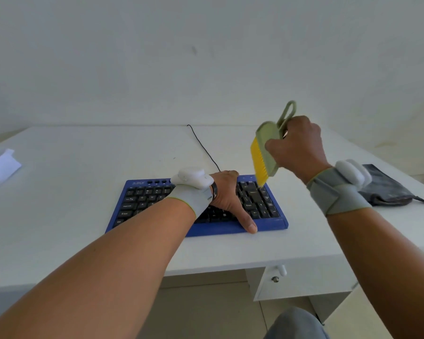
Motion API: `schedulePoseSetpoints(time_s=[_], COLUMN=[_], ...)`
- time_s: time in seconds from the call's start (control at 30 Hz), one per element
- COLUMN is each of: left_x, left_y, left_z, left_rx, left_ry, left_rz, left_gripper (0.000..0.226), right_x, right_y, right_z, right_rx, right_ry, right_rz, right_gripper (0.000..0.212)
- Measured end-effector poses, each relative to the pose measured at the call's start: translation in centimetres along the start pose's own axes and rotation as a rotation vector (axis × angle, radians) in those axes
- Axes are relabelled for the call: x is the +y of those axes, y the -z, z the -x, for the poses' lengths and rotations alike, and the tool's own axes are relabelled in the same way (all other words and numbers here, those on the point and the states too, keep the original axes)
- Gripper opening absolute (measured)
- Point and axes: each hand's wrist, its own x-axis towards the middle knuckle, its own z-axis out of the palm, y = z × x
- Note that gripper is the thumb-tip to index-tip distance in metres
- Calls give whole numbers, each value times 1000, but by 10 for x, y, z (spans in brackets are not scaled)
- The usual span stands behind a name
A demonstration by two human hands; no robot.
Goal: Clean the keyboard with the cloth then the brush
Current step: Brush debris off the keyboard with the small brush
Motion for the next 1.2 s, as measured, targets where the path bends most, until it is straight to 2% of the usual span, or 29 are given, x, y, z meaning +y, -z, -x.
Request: schedulePoseSetpoints(time_s=[0.1,0.13,0.33,0.43,0.53,0.6,0.67,0.77,0.93,1.03,1.13,1.2], left_x=[0,0,0,0,-2,-2,-1,0,-3,-5,-4,-4], left_y=[0,0,0,-1,0,-1,-1,-1,-4,-4,-4,-4], left_z=[-1,-1,-1,-2,-4,-5,-4,-2,-6,-6,-5,-5], left_rx=[0,-1,17,5,-20,-23,-11,-11,-9,-14,-3,-2], left_ry=[0,3,-7,-7,13,22,14,8,27,27,-8,0], left_rz=[-15,-17,7,-7,0,-4,-19,-25,5,13,-3,-16], left_gripper=[133,133,124,134,146,154,157,156,162,163,158,161], right_x=[-2,-2,1,11,14,13,10,14,22,17,10,11], right_y=[0,-7,-56,-61,-46,-38,-38,-51,-52,-41,-38,-43], right_z=[4,4,-5,-6,-9,-9,-7,-2,3,7,10,11], right_rx=[-253,-279,-91,55,163,128,27,-79,74,117,-8,-54], right_ry=[-122,-129,-125,-48,-20,-44,-80,-123,-65,-39,-133,-141], right_rz=[10,28,48,-32,-99,-146,-152,-50,33,-67,-195,-112], right_gripper=[19,18,13,7,11,13,16,17,15,17,20,16])
